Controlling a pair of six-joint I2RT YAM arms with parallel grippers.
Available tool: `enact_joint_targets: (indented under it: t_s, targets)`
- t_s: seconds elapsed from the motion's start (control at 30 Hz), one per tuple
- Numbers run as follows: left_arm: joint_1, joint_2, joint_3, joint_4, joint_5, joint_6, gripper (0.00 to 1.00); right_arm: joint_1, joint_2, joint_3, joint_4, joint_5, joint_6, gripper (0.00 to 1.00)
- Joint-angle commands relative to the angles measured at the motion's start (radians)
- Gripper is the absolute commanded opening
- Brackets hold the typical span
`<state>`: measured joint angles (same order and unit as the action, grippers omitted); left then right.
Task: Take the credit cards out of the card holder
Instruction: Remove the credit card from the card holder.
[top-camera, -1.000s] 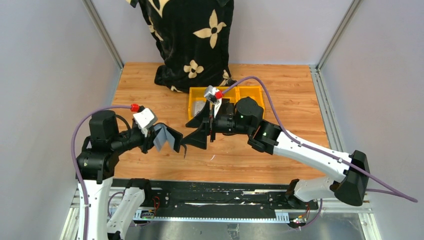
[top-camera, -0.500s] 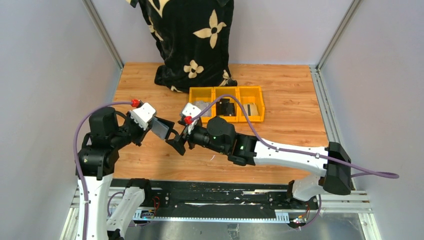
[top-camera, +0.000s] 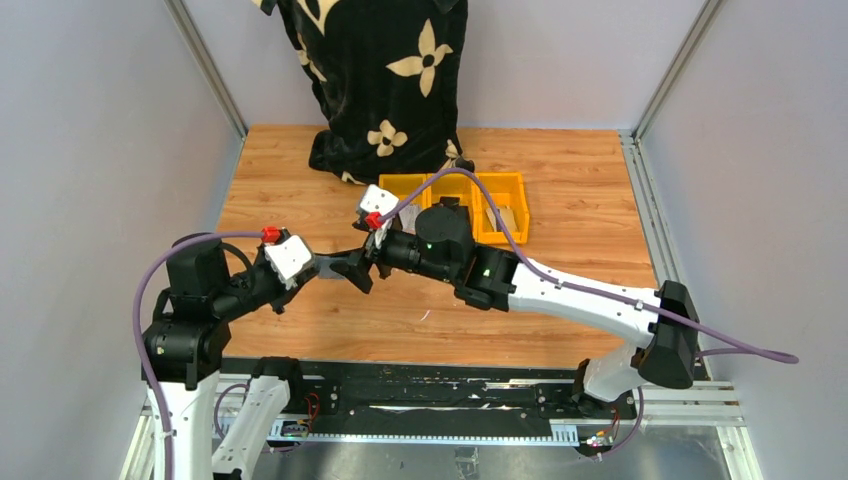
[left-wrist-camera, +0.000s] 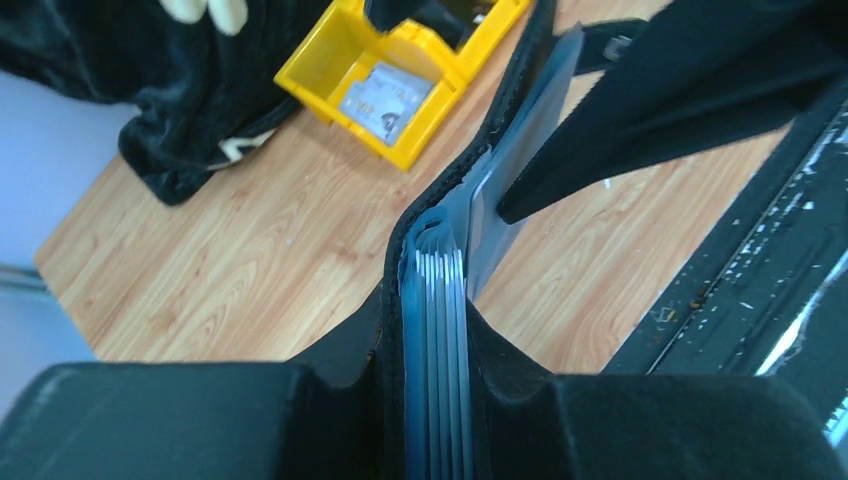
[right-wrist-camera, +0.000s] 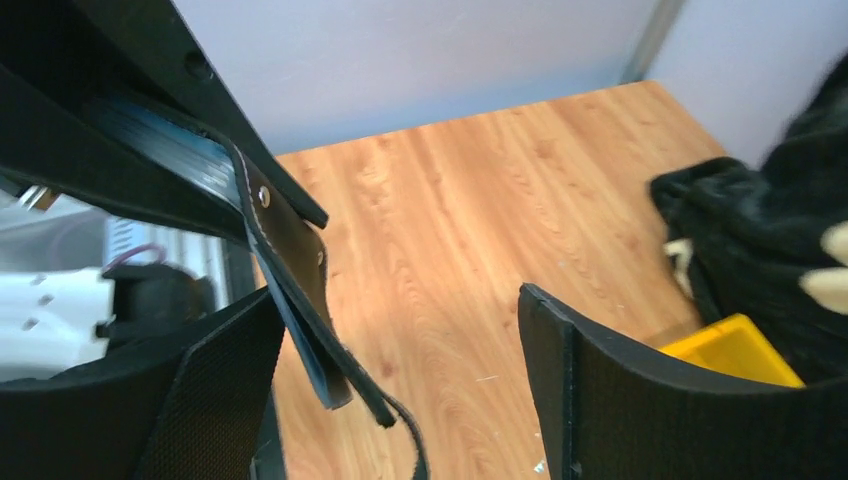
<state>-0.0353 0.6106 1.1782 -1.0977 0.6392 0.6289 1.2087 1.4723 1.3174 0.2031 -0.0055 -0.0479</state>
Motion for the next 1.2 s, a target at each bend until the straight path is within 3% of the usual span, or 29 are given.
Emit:
enact_joint_targets:
  t_s: [0.0, 0.1, 0.13, 0.2, 0.33, 0.53, 0.57, 0.67, 0.83, 0.9, 1.1, 1.17]
  targets:
    - [-0.003, -0.016, 0.047, -0.029, 0.154, 0.029, 0.03, -0.093, -0.026, 0.04, -0.107, -0.384, 0.079, 0.84]
    - [-0.003, -0.008, 0.06, -0.055, 0.207, 0.024, 0.03, -0.156, -0.011, 0.08, -0.168, -0.605, 0.135, 0.74]
    - [-0.003, 0.002, 0.062, -0.075, 0.263, 0.011, 0.04, -0.178, -0.003, 0.109, -0.199, -0.736, 0.154, 0.63]
    - [-0.003, 0.014, 0.057, -0.082, 0.303, -0.011, 0.04, -0.179, -0.003, 0.126, -0.231, -0.81, 0.154, 0.57]
    - [-0.003, 0.053, 0.054, -0.082, 0.354, -0.076, 0.07, -0.18, 0.011, 0.171, -0.308, -0.919, 0.143, 0.47]
    - [-0.003, 0.135, 0.093, -0.119, 0.442, -0.145, 0.14, -0.181, 0.03, 0.211, -0.399, -0.941, 0.119, 0.17]
    - [-0.004, 0.139, 0.094, -0.119, 0.455, -0.152, 0.15, -0.182, 0.03, 0.211, -0.405, -0.927, 0.116, 0.18]
    - [-0.005, 0.139, 0.093, -0.118, 0.48, -0.168, 0.16, -0.181, 0.032, 0.216, -0.441, -0.875, 0.091, 0.39]
    - [-0.009, 0.121, 0.079, -0.117, 0.469, -0.179, 0.16, -0.181, 0.026, 0.229, -0.484, -0.775, 0.053, 0.57]
    - [-0.011, 0.111, 0.074, -0.118, 0.462, -0.176, 0.15, -0.18, 0.029, 0.244, -0.483, -0.792, 0.052, 0.58]
    - [-0.015, 0.11, 0.081, -0.118, 0.455, -0.202, 0.19, -0.178, 0.073, 0.293, -0.487, -0.829, 0.068, 0.31]
    - [-0.018, 0.115, 0.08, -0.118, 0.439, -0.214, 0.21, -0.175, 0.084, 0.291, -0.466, -0.839, 0.09, 0.34]
